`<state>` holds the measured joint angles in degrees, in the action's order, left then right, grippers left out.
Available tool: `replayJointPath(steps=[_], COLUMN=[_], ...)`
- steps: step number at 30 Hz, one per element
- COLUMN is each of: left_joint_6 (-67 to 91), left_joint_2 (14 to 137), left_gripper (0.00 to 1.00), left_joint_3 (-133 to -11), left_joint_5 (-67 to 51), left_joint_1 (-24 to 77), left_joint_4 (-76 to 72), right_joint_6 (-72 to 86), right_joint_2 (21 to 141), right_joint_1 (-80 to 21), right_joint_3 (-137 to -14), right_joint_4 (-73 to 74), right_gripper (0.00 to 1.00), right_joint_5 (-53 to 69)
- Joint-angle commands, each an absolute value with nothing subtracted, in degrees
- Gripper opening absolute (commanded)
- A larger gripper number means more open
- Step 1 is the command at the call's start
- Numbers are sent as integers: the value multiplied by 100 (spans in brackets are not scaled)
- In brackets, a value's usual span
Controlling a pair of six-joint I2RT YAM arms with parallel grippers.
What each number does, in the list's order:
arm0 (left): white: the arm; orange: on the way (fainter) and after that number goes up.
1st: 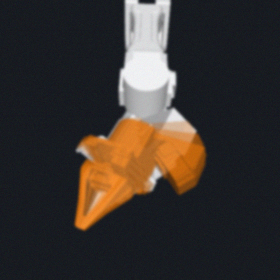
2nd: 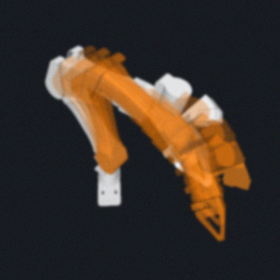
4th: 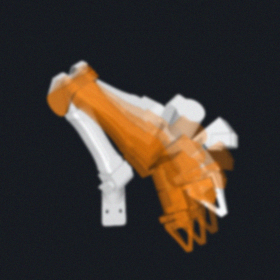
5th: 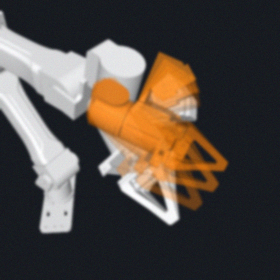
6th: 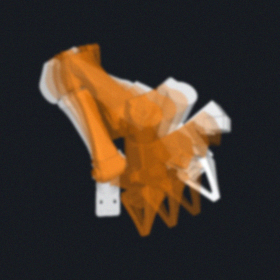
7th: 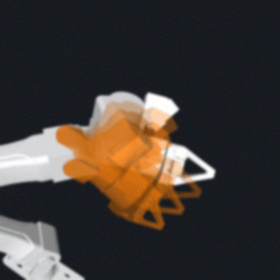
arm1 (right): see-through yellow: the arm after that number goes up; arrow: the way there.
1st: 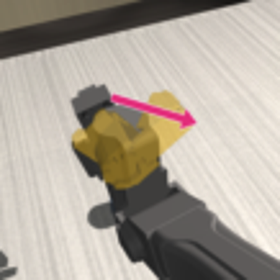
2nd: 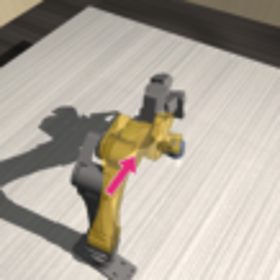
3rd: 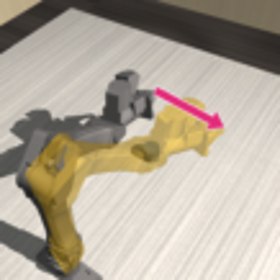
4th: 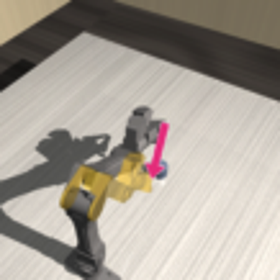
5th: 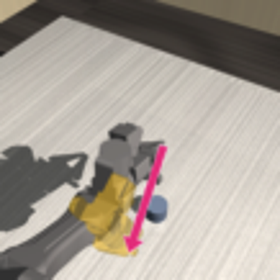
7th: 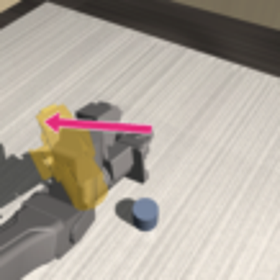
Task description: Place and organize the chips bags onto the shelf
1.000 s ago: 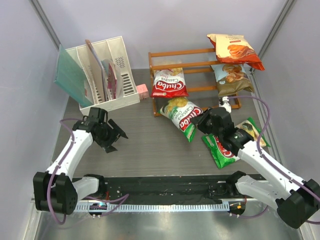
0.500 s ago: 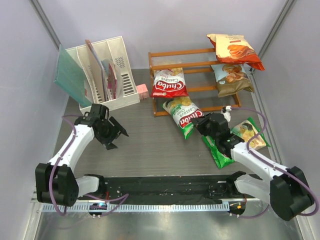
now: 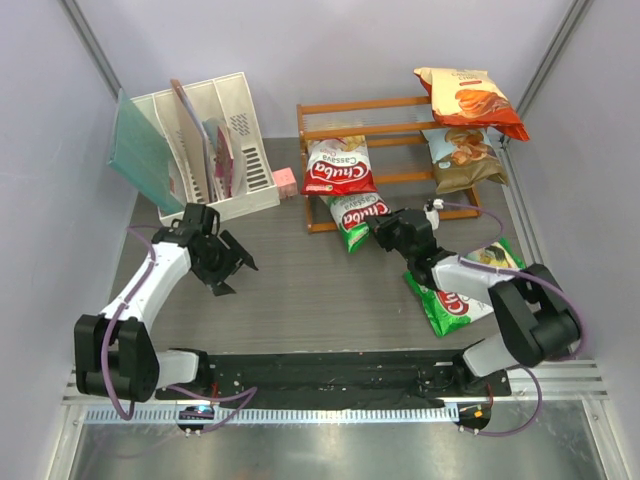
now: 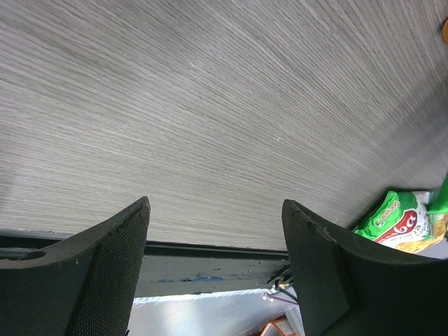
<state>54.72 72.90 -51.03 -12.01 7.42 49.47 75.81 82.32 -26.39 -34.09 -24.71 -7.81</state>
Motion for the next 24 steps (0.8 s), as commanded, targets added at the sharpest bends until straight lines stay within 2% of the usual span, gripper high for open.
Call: replayJointPath(steps=[1,9,14,21,22,24], left_joint_6=[5440,5538,5449,5467,5475,5476], left_joint_2=[7164,7303,7243,7040,7031,6987], left_gripper=[76,77,77,78,78,79], left_joint_3=[-5046,-5246,-5335,-4949,-4922,-4869], left_joint_5=[-1160,-976,-809,-756,-756,-756], left_joint_1=[712,712,712,712,712,712], left_joint_4=[4694,4790,4887,4860,4843,4843], right_joint_6=[8085,8630,9421,9299,9308,9264], right_joint_2=[8762,9439,9694,9826,9887,9931], right_joint_1=[-2619,-2865,-3128,-3480,-3515,-3603], right_joint_3=[-3823,-4412,-4386,-4562,-4553,-4562], right_joint_4=[-3286,-3041,-3356,-3128,-3172,-3225], right_gripper=[1,3,1,1,5,19], right_joint_5=[-940,-1037,-1169,-1125,-1099,-994])
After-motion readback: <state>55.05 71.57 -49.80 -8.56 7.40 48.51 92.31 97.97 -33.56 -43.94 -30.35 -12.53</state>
